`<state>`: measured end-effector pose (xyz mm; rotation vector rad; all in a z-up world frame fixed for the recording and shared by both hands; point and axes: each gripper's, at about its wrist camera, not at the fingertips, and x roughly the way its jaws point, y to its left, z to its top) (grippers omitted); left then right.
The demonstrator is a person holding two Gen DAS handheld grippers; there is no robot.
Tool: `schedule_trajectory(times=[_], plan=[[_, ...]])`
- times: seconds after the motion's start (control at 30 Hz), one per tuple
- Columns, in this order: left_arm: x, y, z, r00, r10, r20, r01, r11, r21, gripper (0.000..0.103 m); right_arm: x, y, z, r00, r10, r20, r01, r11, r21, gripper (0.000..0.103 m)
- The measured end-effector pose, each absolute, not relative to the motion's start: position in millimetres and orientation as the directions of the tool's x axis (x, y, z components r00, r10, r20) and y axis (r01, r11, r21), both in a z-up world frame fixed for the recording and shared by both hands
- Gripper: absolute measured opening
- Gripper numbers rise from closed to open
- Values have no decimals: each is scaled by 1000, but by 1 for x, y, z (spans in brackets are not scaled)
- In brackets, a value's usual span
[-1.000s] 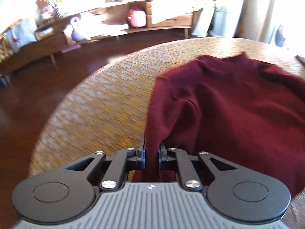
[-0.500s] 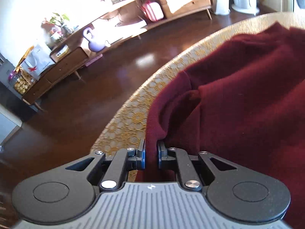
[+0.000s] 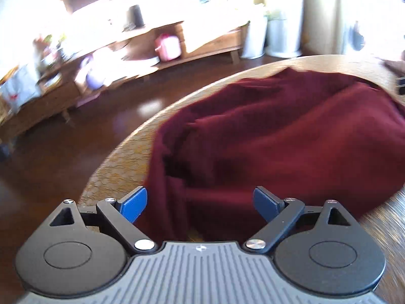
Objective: Fold clothes
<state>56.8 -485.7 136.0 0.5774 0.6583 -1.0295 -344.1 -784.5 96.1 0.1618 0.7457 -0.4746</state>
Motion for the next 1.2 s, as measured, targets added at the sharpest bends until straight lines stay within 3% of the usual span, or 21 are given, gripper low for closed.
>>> schedule_trajectory(times=[0.1, 0.33, 0.37, 0.4, 0.47, 0.57, 0.77, 0.87, 1.1, 1.2], plan=[[21, -469, 129, 281, -616, -736, 931, 360, 55, 91, -358, -759, 102, 671, -291, -682, 416, 909, 22, 103], [-35, -476, 94, 310, -596, -741, 949, 235, 208, 90, -359, -690, 103, 714, -170, -679, 284, 957, 59, 103], [-39, -478, 90, 315, -596, -738, 949, 220, 227, 82, -355, -684, 101, 715, -155, -681, 269, 961, 63, 103], [-42, -481, 87, 322, -593, -738, 947, 207, 246, 62, -351, -677, 99, 716, -143, -683, 256, 964, 66, 103], [-39, -485, 81, 309, -575, -757, 951, 204, 233, 36, -343, -665, 95, 720, -126, -683, 240, 968, 75, 103], [-29, -486, 84, 282, -575, -768, 957, 222, 185, 34, -330, -659, 93, 730, -92, -677, 213, 972, 97, 103], [-27, -485, 85, 281, -600, -749, 956, 242, 165, 17, -269, -697, 127, 762, -145, -631, 231, 971, 55, 103], [-25, -484, 86, 273, -614, -741, 954, 270, 128, 15, -212, -741, 127, 722, -157, -674, 295, 951, 94, 103], [-33, -473, 109, 244, -667, -704, 957, 282, 65, 14, -124, -800, 71, 486, -171, -857, 422, 905, 59, 103], [-39, -467, 126, 230, -711, -664, 958, 285, 27, 14, -120, -798, 60, 484, -193, -853, 388, 922, 11, 103]])
